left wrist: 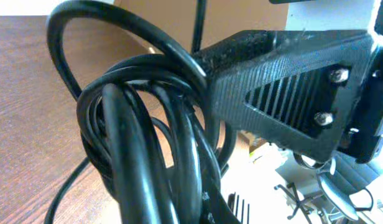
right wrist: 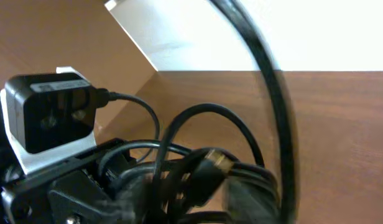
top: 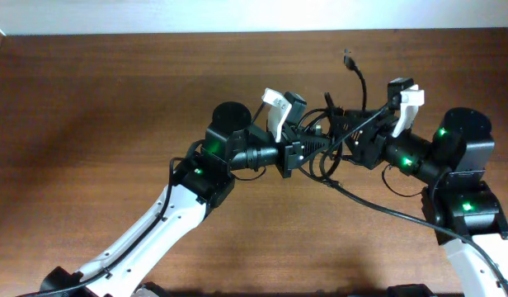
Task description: Untangle cables
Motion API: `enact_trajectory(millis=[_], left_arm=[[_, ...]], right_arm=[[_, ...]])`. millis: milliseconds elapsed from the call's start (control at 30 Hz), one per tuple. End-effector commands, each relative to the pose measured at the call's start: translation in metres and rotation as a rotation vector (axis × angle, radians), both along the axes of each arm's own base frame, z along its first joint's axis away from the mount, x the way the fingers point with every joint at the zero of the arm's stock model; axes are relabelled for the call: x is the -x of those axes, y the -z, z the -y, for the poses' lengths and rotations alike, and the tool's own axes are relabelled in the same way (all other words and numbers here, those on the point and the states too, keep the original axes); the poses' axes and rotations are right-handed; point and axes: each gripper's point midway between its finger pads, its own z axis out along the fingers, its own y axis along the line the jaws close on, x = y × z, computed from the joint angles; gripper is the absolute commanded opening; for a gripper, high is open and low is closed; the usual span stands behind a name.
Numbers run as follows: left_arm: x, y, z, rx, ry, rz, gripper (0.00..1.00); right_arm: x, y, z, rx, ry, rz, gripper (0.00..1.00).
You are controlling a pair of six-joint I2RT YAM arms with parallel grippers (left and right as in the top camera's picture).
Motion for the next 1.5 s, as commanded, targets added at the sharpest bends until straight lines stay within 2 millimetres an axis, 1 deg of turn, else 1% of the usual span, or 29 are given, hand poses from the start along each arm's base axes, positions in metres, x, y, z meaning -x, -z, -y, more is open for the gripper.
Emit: enact_trajectory(millis=[0, 33, 100, 133, 167, 200, 233, 300, 333, 367, 400, 467, 533, 567, 667, 767, 867, 1033, 1067, 1100, 1133, 1167, 1200, 1233, 1267, 1300, 1367, 1400, 1467], left_arm=[[0.006, -0.019, 0.002, 0.032, 0.028, 0.073, 0.00], [0.005, -0.022, 0.002, 0.042, 0.028, 0.087, 0.00], [0.004, -0.046, 0.003, 0.111, 0.026, 0.168, 0.00], [0.004, -0.050, 0.003, 0.124, 0.024, 0.178, 0.00], [0.004, -0.049, 0.003, 0.122, 0.025, 0.175, 0.00], [0.004, -0.047, 0.003, 0.117, 0.025, 0.168, 0.00], [0.002, -0.042, 0.003, 0.102, 0.019, 0.146, 0.00], [-0.021, -0.010, -0.013, 0.000, -0.114, 0.031, 0.00], [-0.025, -0.002, -0.019, -0.021, -0.128, -0.002, 0.00], [-0.022, -0.003, -0.022, -0.010, -0.089, -0.015, 0.00], [-0.022, -0.005, -0.027, -0.002, -0.071, -0.018, 0.00], [-0.017, -0.014, -0.046, 0.037, 0.010, -0.027, 0.00], [-0.006, -0.029, -0.070, 0.091, 0.128, -0.009, 0.00], [-0.004, -0.035, -0.087, 0.109, 0.160, -0.002, 0.00], [-0.002, -0.050, -0.124, 0.132, 0.160, 0.033, 0.00], [-0.005, -0.062, -0.147, 0.134, 0.107, 0.077, 0.00], [-0.005, -0.066, -0.157, 0.134, 0.088, 0.091, 0.00], [-0.005, -0.066, -0.157, 0.135, 0.091, 0.091, 0.00], [-0.005, -0.066, -0.157, 0.135, 0.090, 0.091, 0.00], [-0.005, -0.066, -0.157, 0.135, 0.090, 0.091, 0.00], [-0.005, -0.066, -0.157, 0.135, 0.091, 0.091, 0.00], [-0.005, -0.066, -0.157, 0.135, 0.091, 0.091, 0.00], [-0.003, -0.066, -0.154, 0.135, 0.099, 0.091, 0.00], [-0.001, -0.067, -0.150, 0.136, 0.116, 0.099, 0.00], [0.006, -0.070, -0.140, 0.137, 0.153, 0.131, 0.00], [0.016, -0.076, -0.126, 0.142, 0.209, 0.191, 0.00], [0.049, -0.091, -0.106, 0.160, 0.378, 0.352, 0.00], [0.067, -0.096, -0.102, 0.164, 0.470, 0.423, 0.00], [0.080, -0.105, -0.096, 0.171, 0.515, 0.492, 0.00]], right_arm=[[-0.004, 0.009, 0.005, 0.028, 0.036, -0.022, 0.29], [-0.002, 0.013, 0.005, 0.030, 0.035, -0.043, 0.30], [-0.001, 0.015, 0.005, 0.030, 0.034, -0.056, 0.57], [-0.001, 0.015, 0.005, 0.030, 0.034, -0.056, 0.56], [-0.001, 0.015, 0.005, 0.030, 0.034, -0.056, 0.44], [-0.001, 0.015, 0.005, 0.031, 0.035, -0.055, 0.20], [-0.001, 0.015, 0.005, 0.030, 0.035, -0.056, 0.05], [-0.001, 0.015, 0.005, 0.030, 0.035, -0.056, 0.04], [-0.001, 0.015, 0.005, 0.030, 0.035, -0.056, 0.04], [-0.003, 0.016, 0.008, 0.039, 0.057, -0.058, 0.04], [-0.007, 0.019, 0.013, 0.055, 0.096, -0.062, 0.04], [-0.010, 0.022, 0.018, 0.069, 0.131, -0.067, 0.04], [-0.016, 0.027, 0.029, 0.096, 0.201, -0.079, 0.04], [-0.017, 0.027, 0.030, 0.098, 0.204, -0.080, 0.04], [-0.017, 0.027, 0.030, 0.099, 0.207, -0.080, 0.04], [-0.017, 0.027, 0.030, 0.099, 0.207, -0.080, 0.04], [-0.017, 0.027, 0.030, 0.099, 0.206, -0.080, 0.04], [-0.015, 0.027, 0.028, 0.095, 0.195, -0.083, 0.04], [-0.014, 0.027, 0.028, 0.094, 0.193, -0.085, 0.09], [-0.010, 0.023, 0.024, 0.083, 0.168, -0.075, 0.34], [-0.005, 0.015, 0.021, 0.072, 0.145, -0.048, 0.62], [0.002, 0.004, 0.018, 0.059, 0.124, -0.012, 0.74], [0.008, -0.004, 0.016, 0.051, 0.111, 0.013, 0.79], [0.016, -0.012, 0.013, 0.040, 0.088, 0.039, 0.79], [0.030, -0.026, 0.008, 0.040, 0.035, 0.109, 0.80], [0.037, -0.034, 0.007, 0.043, 0.027, 0.142, 0.80], [0.051, -0.049, 0.009, 0.068, 0.025, 0.232, 0.79], [0.053, -0.053, 0.012, 0.083, 0.045, 0.258, 0.76], [0.054, -0.054, 0.014, 0.085, 0.055, 0.261, 0.75]])
